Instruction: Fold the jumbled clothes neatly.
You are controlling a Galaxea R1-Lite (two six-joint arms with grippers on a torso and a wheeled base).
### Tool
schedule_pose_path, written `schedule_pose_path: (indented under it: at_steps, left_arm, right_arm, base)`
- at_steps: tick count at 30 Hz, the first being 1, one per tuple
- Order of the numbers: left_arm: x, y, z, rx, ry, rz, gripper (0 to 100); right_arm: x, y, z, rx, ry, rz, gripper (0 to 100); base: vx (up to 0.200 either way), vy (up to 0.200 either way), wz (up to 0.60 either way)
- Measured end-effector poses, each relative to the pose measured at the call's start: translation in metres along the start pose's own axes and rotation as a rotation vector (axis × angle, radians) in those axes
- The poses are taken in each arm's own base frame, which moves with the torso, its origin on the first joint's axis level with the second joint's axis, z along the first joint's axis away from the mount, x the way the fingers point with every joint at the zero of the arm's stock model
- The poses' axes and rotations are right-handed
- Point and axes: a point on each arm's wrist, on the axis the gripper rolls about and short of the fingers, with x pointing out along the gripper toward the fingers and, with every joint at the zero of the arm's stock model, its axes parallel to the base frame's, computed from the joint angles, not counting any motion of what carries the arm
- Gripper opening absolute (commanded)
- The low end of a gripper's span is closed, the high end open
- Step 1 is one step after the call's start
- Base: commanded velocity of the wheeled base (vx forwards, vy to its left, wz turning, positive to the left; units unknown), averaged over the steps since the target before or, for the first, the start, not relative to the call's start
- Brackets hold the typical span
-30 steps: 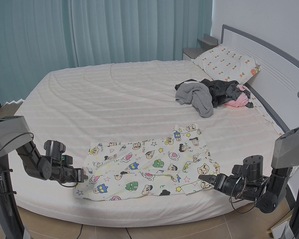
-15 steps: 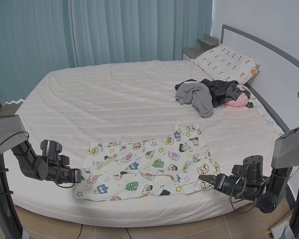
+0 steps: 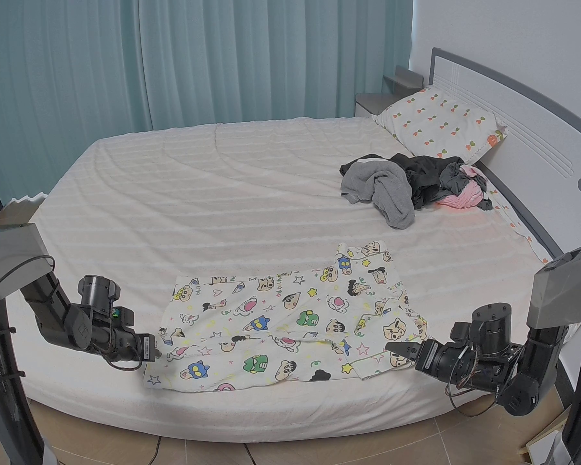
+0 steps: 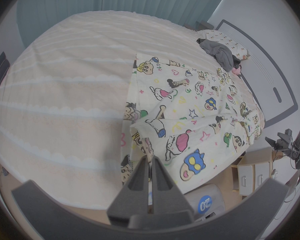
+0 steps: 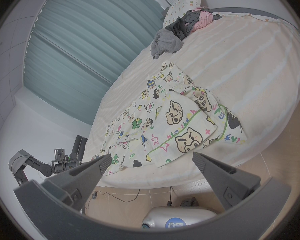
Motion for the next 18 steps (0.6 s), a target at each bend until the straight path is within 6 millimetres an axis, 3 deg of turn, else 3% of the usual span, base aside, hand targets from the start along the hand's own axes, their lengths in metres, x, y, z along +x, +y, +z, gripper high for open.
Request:
schedule_pose_path:
  at_steps: [9, 18]
  left_arm:
    - [0.001, 0.010, 0.002, -0.021, -0.012, 0.032, 0]
    - [0.011, 0.005, 0.005, 0.000, -0.006, 0.022, 0]
  right_arm:
    - [0.000, 0.000, 0.000, 0.000, 0.001, 0.000, 100]
    - [0.001, 0.000, 0.001, 0.000, -0.003, 0.001, 100]
  base:
    - [0.000, 0.000, 0.00]
    - [0.000, 0.000, 0.00]
